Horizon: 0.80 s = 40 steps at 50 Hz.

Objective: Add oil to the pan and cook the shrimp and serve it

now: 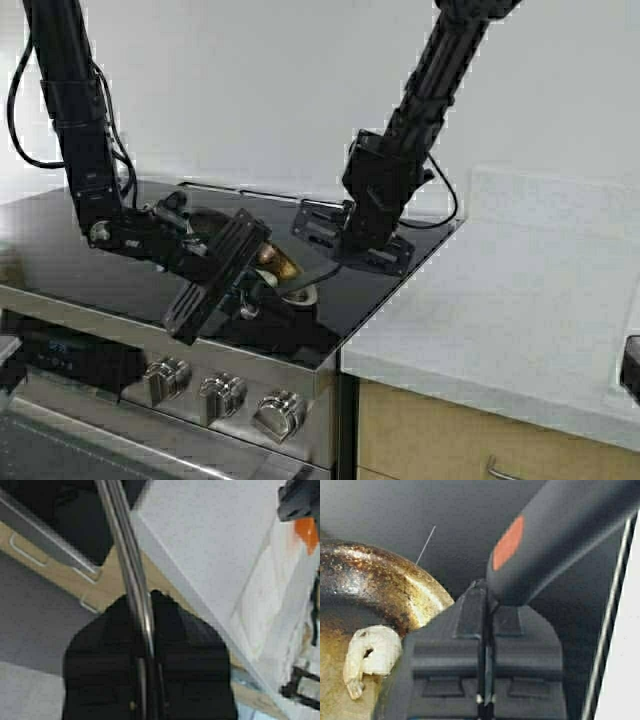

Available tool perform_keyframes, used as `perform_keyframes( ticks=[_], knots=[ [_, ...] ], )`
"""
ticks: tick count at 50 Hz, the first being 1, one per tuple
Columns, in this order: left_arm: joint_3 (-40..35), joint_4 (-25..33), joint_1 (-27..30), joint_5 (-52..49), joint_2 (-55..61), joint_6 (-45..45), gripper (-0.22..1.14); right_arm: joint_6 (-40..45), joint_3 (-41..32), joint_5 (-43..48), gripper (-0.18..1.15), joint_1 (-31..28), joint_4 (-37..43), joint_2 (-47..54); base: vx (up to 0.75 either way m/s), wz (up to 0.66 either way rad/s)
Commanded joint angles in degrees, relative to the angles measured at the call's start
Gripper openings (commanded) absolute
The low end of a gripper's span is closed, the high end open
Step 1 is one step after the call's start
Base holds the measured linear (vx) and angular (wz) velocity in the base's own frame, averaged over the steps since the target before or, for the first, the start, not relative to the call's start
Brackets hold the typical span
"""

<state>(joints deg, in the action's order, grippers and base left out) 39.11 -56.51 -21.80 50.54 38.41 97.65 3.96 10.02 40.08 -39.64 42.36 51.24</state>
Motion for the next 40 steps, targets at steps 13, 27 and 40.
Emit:
perform_keyframes(
  ticks=[13,27,40],
  knots=[
    [-1.85,-4.13,-0.88,3.78,-1.32,0.7,0.03,-0.09,-2.02,-0.97,0.07,-1.93,-0.88,-1.49,0.0,0.0],
    [-2.02,-6.42,-0.88,5.27,-0.7,2.02,0.03,-0.09,-2.64,-0.97,0.07,-1.93,-0.88,-1.76,0.0,0.0],
    [-1.93,-6.42,-0.88,5.45,-0.62,2.02,0.03,0.0,-2.37,-0.7,0.07,-1.93,-0.7,-1.76,0.0,0.0]
  ],
)
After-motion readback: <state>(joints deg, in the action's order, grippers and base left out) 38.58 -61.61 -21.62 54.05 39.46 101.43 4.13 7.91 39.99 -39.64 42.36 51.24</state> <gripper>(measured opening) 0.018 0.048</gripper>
